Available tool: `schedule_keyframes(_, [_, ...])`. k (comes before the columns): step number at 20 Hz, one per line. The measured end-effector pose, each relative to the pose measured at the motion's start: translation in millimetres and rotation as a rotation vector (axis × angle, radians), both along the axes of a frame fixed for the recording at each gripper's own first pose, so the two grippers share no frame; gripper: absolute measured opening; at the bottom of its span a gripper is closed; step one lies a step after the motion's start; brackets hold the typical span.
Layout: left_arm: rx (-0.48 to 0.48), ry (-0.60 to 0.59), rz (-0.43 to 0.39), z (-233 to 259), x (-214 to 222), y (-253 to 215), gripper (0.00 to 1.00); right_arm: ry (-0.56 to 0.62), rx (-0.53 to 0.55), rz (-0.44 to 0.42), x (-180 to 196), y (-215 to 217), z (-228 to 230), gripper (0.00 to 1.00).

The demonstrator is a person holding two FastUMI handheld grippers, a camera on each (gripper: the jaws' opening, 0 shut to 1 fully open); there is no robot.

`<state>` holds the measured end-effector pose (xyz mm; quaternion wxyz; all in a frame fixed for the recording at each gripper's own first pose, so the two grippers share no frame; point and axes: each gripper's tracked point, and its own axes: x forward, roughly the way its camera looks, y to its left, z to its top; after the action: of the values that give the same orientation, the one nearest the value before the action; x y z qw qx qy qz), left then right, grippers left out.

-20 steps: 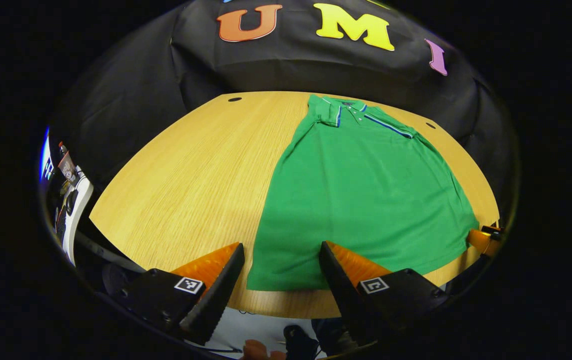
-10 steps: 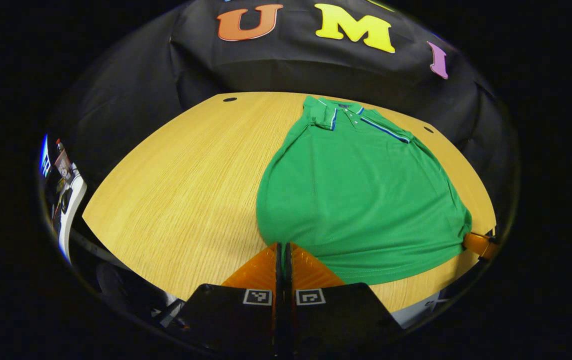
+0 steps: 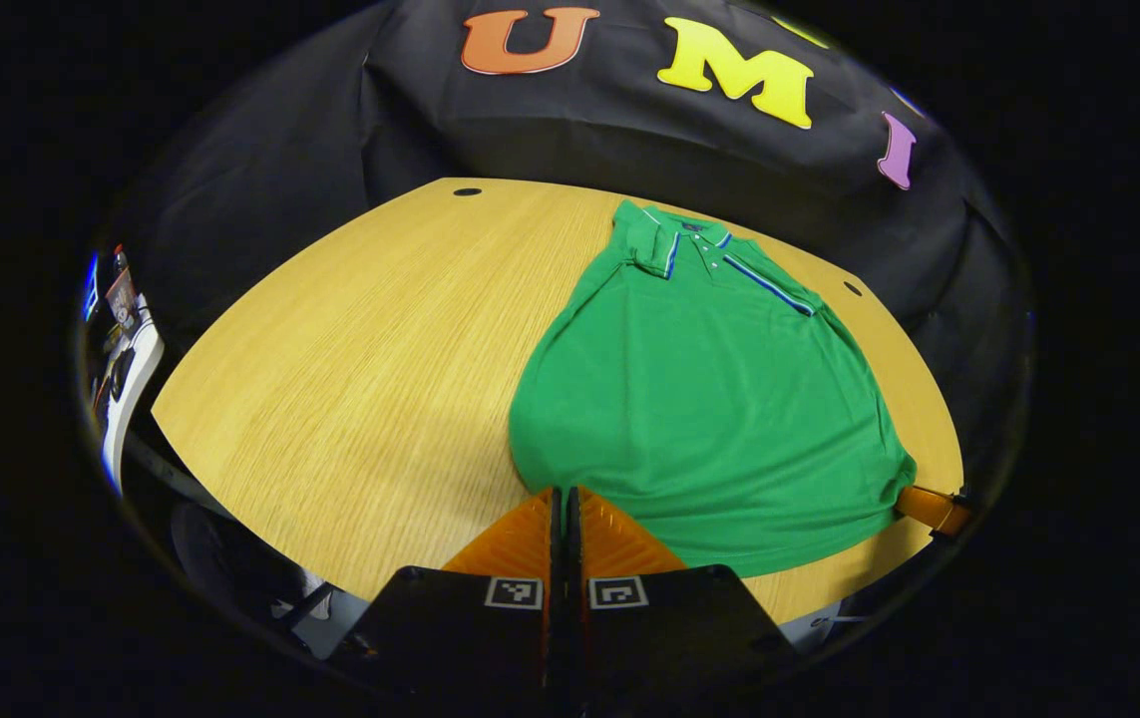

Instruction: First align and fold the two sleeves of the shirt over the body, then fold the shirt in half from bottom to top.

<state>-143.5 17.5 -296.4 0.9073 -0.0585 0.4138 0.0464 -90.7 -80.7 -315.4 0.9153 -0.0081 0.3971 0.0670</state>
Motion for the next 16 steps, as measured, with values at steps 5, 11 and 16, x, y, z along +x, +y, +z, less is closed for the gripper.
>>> schedule_keyframes(5, [-0.022,-0.036,0.018,22.5,29.0,1.9,0.03,-0.05,0.021,0.01,30.3,12.2,27.3,0.01])
schedule_keyframes(11, [-0.015,-0.063,0.025,40.3,72.3,3.2,0.03,-0.084,0.043,0.017,73.2,26.4,48.0,0.01])
schedule_keyframes(16, [-0.009,-0.076,0.031,52.0,108.8,0.5,0.03,-0.101,0.06,0.024,113.4,34.8,61.7,0.0])
